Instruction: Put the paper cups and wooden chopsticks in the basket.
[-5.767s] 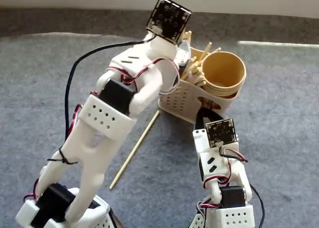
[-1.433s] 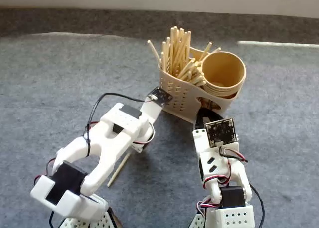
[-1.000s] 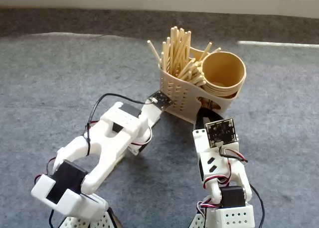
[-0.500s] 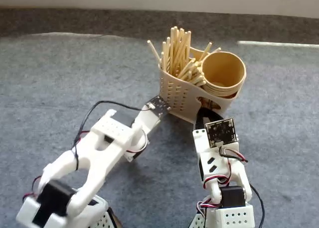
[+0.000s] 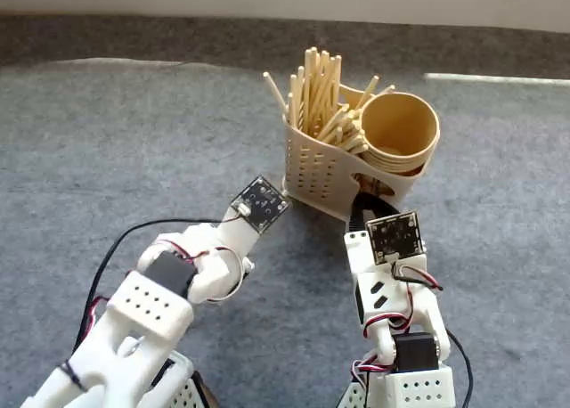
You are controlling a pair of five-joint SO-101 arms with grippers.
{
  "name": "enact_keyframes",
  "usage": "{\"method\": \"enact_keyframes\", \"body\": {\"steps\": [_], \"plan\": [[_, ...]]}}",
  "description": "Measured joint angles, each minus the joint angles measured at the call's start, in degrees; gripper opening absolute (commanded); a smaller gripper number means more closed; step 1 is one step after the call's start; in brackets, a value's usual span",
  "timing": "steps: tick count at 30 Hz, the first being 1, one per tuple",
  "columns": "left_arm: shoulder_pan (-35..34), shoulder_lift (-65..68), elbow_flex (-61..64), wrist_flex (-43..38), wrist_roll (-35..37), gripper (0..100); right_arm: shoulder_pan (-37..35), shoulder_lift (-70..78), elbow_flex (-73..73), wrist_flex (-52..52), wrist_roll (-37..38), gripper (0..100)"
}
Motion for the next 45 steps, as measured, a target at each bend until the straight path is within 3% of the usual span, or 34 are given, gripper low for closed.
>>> {"method": "enact_keyframes", "body": {"steps": [12,19,28,38,45], "plan": [[-6.4,-29.5,1.9,-0.2,8.9,1,0.0,0.0,0.0,0.0,0.0,0.5],[-6.7,-40.3,1.9,-8.4,11.4,1,0.0,0.0,0.0,0.0,0.0,0.5],[-6.6,-41.3,1.9,-26.1,20.3,1,0.0,0.0,0.0,0.0,0.0,0.5],[-3.4,-41.6,-5.3,-29.7,24.2,1,0.0,0.0,0.0,0.0,0.0,0.5],[-0.9,-28.7,-10.1,-37.1,24.2,1,0.0,0.0,0.0,0.0,0.0,0.5]]}}
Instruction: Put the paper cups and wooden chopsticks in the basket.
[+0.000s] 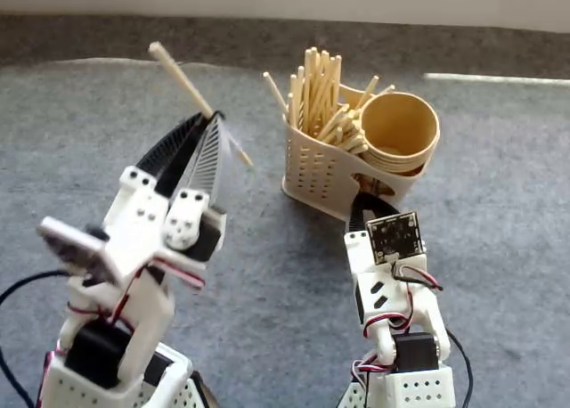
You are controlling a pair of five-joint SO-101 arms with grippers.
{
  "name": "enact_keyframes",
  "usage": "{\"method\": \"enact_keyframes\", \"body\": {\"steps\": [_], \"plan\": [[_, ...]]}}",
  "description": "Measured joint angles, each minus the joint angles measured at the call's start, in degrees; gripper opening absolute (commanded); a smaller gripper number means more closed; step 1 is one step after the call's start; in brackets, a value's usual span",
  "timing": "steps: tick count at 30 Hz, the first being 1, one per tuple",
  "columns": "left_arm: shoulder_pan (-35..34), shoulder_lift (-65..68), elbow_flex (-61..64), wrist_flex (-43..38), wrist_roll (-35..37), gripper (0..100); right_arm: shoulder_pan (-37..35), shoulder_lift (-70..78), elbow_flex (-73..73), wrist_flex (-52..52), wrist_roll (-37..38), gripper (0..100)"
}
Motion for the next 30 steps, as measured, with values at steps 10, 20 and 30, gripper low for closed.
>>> {"method": "enact_keyframes", "body": {"steps": [10,20,30], "plan": [[0.0,29.2,-19.8,-0.4,3.9,1,0.0,0.0,0.0,0.0,0.0,0.5],[3.6,48.7,-35.1,-0.4,3.9,1,0.0,0.0,0.0,0.0,0.0,0.5],[4.5,62.2,-41.9,-0.4,3.9,1,0.0,0.0,0.0,0.0,0.0,0.5]]}}
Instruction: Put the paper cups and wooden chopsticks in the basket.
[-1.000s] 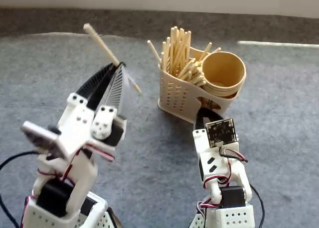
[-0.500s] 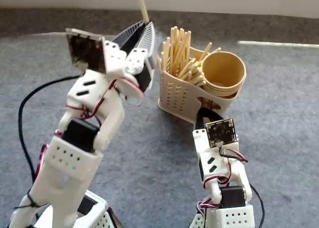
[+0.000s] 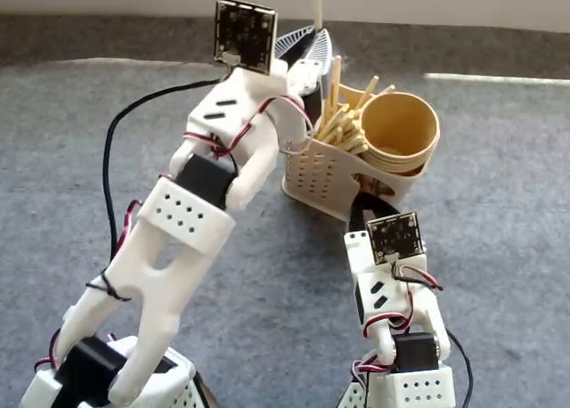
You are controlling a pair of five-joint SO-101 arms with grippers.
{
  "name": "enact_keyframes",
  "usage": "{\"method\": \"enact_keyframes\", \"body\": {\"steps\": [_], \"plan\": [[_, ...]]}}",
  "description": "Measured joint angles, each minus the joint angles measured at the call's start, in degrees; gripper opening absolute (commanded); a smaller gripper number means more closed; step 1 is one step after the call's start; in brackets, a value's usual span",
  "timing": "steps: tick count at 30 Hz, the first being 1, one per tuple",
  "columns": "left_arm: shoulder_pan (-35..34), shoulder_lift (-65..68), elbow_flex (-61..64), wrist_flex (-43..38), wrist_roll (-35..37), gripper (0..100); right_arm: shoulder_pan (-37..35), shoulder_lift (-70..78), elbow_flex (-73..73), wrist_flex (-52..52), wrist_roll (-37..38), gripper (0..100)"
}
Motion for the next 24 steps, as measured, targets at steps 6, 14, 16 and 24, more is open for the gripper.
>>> {"method": "enact_keyframes", "body": {"steps": [6,14,16,24], "plan": [[0.7,0.3,-0.1,2.5,-3.6,2,0.0,0.0,0.0,0.0,0.0,0.5],[2.5,0.3,-0.8,12.7,-6.2,12,0.0,0.0,0.0,0.0,0.0,0.5],[2.5,0.3,-1.9,15.2,-6.3,12,0.0,0.0,0.0,0.0,0.0,0.5],[2.4,0.3,-9.1,24.9,-6.4,12,0.0,0.0,0.0,0.0,0.0,0.5]]}}
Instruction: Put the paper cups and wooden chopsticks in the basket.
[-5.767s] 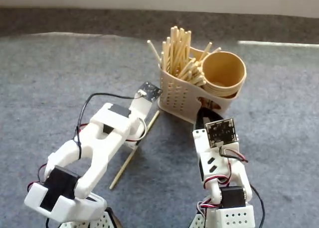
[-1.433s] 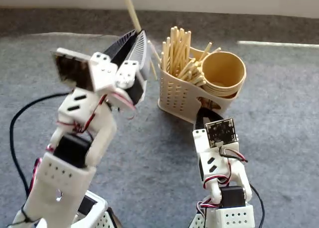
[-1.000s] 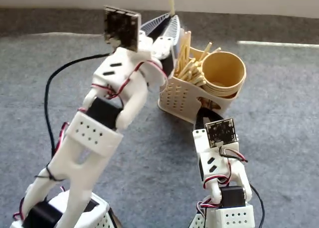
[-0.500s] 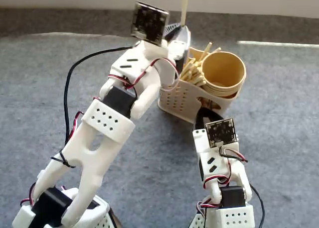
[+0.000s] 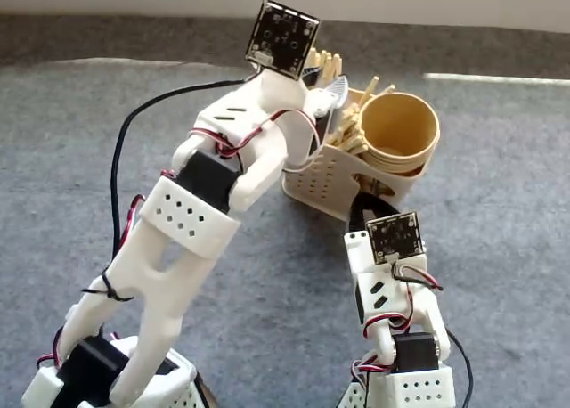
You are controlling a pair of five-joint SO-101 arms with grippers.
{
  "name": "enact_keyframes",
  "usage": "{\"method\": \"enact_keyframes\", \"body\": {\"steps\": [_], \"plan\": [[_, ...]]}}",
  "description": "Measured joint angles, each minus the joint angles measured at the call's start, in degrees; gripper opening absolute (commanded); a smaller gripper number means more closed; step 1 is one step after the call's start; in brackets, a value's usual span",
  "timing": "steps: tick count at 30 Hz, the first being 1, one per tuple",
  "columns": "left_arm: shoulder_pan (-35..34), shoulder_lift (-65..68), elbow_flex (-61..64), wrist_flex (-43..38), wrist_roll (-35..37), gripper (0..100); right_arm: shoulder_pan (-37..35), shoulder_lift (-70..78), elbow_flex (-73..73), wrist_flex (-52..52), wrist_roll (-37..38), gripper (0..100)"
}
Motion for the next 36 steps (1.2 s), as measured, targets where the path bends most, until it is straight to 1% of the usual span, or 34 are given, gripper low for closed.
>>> {"method": "enact_keyframes", "body": {"steps": [5,7,10,13,16,25,29,34,36], "plan": [[0.0,0.0,-4.9,8.1,0.0,11,0.0,0.0,0.0,0.0,0.0,0.5],[0.0,0.0,-5.8,10.4,0.0,9,0.0,0.0,0.0,0.0,0.0,0.5],[0.0,-0.2,-6.0,12.5,0.0,3,0.0,0.0,0.0,0.0,0.0,0.5],[0.0,-2.7,-5.4,13.5,0.0,3,0.0,0.0,0.0,0.0,0.0,0.5],[0.1,-7.5,-2.0,13.5,-0.2,3,0.0,0.0,0.0,0.0,0.0,0.5],[-0.6,-22.4,13.5,13.3,-0.2,3,0.0,0.0,0.0,0.0,0.0,0.5],[-3.3,-28.1,22.7,9.2,-0.4,3,0.0,0.0,0.0,0.0,0.0,0.5],[-7.2,-36.0,34.5,3.6,-4.8,3,0.0,0.0,0.0,0.0,0.0,0.5],[-8.0,-39.6,38.5,1.8,-5.5,3,0.0,0.0,0.0,0.0,0.0,0.5]]}}
